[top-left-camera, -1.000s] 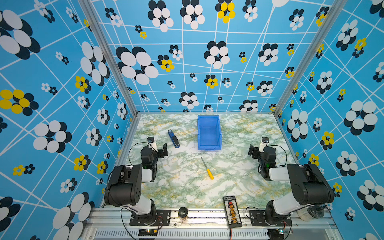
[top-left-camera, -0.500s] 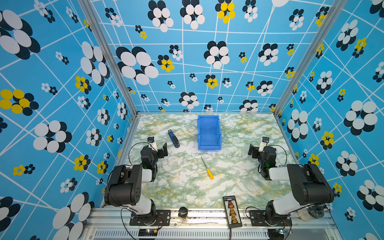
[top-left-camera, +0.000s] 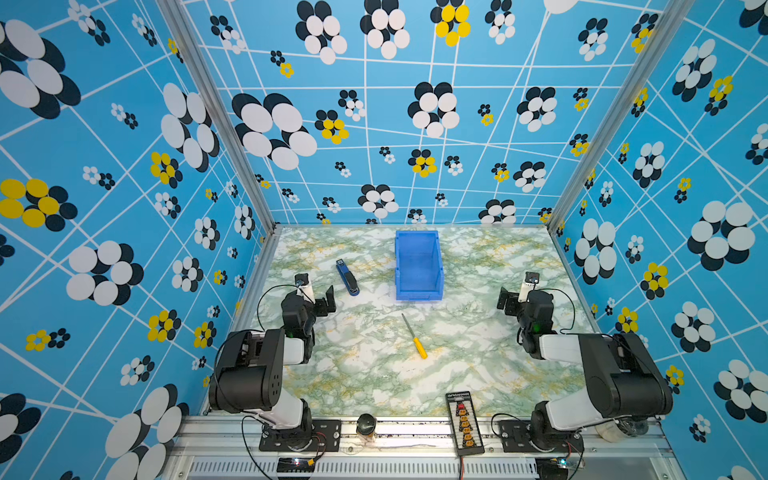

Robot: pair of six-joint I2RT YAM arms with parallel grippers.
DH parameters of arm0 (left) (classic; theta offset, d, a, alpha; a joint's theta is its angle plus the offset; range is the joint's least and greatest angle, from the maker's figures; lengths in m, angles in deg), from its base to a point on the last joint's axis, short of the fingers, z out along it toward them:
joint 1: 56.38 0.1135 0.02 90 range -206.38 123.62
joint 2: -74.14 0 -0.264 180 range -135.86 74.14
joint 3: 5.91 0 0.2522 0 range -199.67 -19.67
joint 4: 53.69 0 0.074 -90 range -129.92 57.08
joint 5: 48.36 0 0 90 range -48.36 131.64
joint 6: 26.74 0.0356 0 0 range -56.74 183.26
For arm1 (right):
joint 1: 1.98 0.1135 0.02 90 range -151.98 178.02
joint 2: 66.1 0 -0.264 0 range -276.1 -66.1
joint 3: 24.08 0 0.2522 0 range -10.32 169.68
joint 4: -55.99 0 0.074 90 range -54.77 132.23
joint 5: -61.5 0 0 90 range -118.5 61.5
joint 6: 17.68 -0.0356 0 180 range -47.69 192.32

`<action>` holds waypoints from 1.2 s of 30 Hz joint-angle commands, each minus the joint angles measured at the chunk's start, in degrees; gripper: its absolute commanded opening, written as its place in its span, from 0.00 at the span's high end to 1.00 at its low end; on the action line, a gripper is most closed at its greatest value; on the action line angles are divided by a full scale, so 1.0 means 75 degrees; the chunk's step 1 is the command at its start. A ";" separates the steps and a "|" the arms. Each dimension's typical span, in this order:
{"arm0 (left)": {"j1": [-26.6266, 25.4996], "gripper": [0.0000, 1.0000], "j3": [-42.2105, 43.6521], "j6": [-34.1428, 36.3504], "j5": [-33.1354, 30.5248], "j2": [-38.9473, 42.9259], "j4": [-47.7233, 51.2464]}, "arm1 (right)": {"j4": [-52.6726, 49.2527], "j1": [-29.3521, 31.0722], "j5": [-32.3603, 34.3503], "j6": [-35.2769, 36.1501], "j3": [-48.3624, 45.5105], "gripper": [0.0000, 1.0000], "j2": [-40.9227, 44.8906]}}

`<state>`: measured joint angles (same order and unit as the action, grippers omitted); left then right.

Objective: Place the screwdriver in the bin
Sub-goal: 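Move the right gripper over the yellow-handled screwdriver while the left arm lifts slightly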

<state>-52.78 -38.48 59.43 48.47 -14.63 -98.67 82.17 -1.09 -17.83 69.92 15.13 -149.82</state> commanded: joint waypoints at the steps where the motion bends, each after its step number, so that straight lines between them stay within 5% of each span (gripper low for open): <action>1: -0.0046 0.01 0.0050 0.0103 0.0150 -0.0059 -0.0175 | -0.2053 0.0009 0.0090 -0.0257 0.0880 0.01 0.0730; 6: -0.0052 0.01 -0.0138 0.0403 0.0959 -0.0082 0.0173 | -0.3780 0.0177 0.0190 -0.1379 0.1300 0.01 0.2074; 10: -0.0336 0.01 -0.0273 0.0687 0.0684 -0.0023 0.0493 | -0.5771 0.0219 -0.0207 -0.3116 0.1897 0.01 0.3009; 14: -0.0327 0.01 -0.0310 0.0666 0.0623 0.0376 0.0875 | -0.5511 0.0104 -0.1762 -0.3553 0.1567 0.01 0.3399; 19: -0.0350 0.01 -0.1748 0.1167 0.2000 0.1608 0.4690 | -0.7930 0.0690 -0.1274 -0.3239 0.2614 0.01 0.3002; 24: -0.0390 0.01 -0.3159 0.1701 0.2210 0.2659 0.8289 | -0.9592 0.1962 -0.0800 -0.2872 0.3362 0.06 0.2578; 29: -0.0431 0.01 -0.4567 0.1978 0.1719 0.3364 1.0939 | -0.9853 0.3591 -0.0553 -0.3068 0.3461 0.14 0.2287; 36: -0.0459 0.01 -0.6245 0.1695 0.1597 0.3019 1.3241 | -0.9971 0.5505 -0.0171 -0.3466 0.3957 0.19 0.1088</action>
<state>-55.78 -81.95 72.32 60.77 9.52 -12.24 9.74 36.59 -21.72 45.79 42.19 -139.42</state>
